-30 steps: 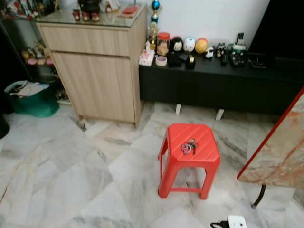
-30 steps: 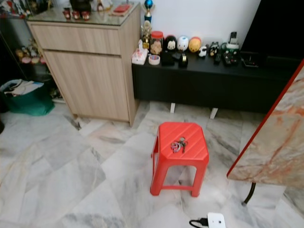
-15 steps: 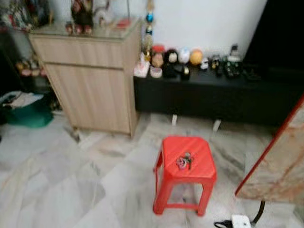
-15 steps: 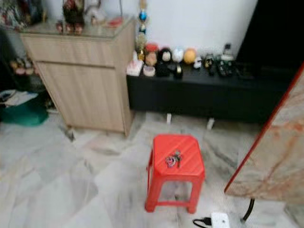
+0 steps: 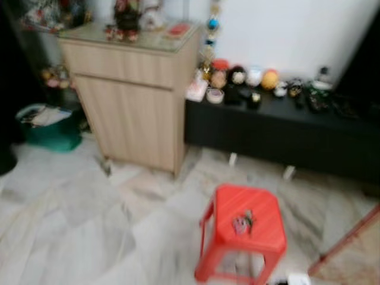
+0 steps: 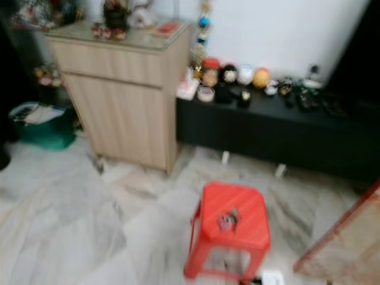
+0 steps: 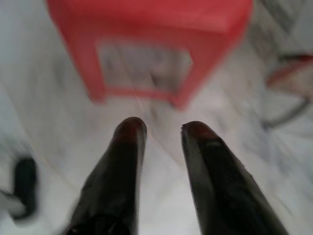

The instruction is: Hang keys on a hook

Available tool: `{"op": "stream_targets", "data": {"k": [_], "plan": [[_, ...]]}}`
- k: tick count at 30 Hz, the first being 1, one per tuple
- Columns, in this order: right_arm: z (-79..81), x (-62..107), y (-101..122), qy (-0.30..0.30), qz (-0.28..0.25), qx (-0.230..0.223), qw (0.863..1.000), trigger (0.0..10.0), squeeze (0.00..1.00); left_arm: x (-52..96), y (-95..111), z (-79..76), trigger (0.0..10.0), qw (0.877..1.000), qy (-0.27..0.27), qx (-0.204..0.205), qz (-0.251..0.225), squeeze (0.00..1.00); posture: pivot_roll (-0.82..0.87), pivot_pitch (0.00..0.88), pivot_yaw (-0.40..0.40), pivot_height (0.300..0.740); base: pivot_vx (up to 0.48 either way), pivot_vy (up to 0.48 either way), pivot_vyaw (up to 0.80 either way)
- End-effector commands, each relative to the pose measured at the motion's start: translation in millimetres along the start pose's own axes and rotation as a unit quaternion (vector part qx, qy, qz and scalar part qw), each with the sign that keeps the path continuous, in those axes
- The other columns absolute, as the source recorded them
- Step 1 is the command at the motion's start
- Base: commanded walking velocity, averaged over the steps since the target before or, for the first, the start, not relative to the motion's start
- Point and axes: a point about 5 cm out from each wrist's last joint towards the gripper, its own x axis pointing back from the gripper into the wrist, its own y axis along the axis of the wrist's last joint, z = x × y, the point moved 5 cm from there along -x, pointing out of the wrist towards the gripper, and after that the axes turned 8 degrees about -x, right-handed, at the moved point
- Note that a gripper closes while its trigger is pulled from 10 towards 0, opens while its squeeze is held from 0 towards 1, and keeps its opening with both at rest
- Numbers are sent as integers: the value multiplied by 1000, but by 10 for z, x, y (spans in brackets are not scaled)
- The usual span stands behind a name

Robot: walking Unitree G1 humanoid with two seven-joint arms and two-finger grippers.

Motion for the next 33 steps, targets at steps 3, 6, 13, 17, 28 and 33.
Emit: {"op": "stream_targets", "data": {"k": [3,6,13,17,28,33], "plan": [[-181,49,-140,-25,18,-14,999,10000,0,-36,180,-101,10000,1000,-11,1,-26,0,58,0,-56,740,261,0,0],[-170,46,-127,-23,15,-16,999,10000,0,-42,210,-120,10000,999,-15,-2,-30,0,52,0,-54,740,261,0,0],[-165,41,-120,-26,16,-19,999,10000,0,-47,245,-128,10000,999,-16,-3,-35,0,61,0,-56,740,264,0,0],[-164,41,-121,-28,14,-27,999,10000,0,-48,242,-129,10000,999,-15,-7,-33,0,58,0,-54,740,197,0,0],[-161,38,-108,-30,11,-31,999,10000,0,-50,249,-135,10000,999,-16,-12,-33,0,55,0,-48,740,0,0,0],[-173,44,-72,-37,-10,-53,998,10000,0,-56,371,-119,10000,998,-12,-22,-59,0,52,0,-50,740,0,0,0]]}}
